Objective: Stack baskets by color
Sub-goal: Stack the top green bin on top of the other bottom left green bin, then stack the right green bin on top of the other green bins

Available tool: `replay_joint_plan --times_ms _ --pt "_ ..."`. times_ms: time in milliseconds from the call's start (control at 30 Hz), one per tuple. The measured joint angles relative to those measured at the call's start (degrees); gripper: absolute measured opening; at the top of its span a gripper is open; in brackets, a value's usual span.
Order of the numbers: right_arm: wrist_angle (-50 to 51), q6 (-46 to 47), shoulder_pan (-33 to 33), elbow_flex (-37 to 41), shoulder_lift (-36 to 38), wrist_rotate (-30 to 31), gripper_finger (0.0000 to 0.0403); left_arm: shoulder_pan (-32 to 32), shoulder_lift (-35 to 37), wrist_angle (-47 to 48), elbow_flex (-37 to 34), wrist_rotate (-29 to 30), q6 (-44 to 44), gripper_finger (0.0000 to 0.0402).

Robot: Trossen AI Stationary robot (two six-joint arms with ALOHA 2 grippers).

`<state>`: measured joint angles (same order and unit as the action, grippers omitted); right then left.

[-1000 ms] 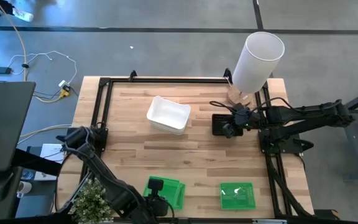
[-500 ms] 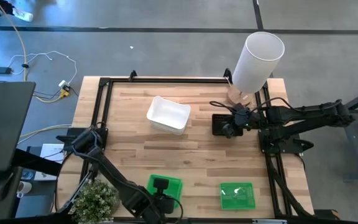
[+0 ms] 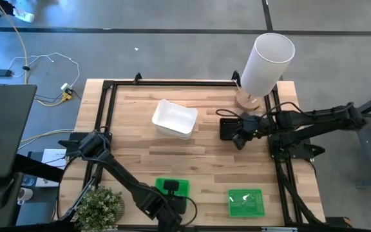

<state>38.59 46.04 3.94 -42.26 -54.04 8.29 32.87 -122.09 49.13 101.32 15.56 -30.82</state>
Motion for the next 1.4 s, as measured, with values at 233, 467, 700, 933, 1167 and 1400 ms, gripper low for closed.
replay_joint_plan --times_ms 233,467,700,933,1167,1400 --pt "0.44 -0.02 4.84 0.0 0.0 0.12 0.0124 -1.1 0.07 -4.65 0.0 -3.36 2.48 0.0065" --pt "0.46 -0.02 11.91 0.0 0.0 -1.52 0.0124 -1.91 0.38 -4.92 0.0 -8.07 2.5 0.0101" --pt "0.28 0.18 21.36 0.0 0.0 -1.81 0.0124 -2.0 1.14 -4.32 0.05 -8.44 2.92 0.0097" --pt "-0.19 4.42 30.61 0.0 -1.28 0.15 0.0124 -1.95 3.48 0.71 0.0 -5.01 2.94 0.0097" --pt "-1.1 7.98 38.44 0.04 -7.0 -0.02 0.0124 -1.95 6.49 6.29 0.04 0.18 2.5 0.0095" --pt "-5.24 9.57 43.54 0.0 -12.56 -0.47 0.0124 -1.55 8.64 11.92 0.02 2.43 -2.27 0.0095"
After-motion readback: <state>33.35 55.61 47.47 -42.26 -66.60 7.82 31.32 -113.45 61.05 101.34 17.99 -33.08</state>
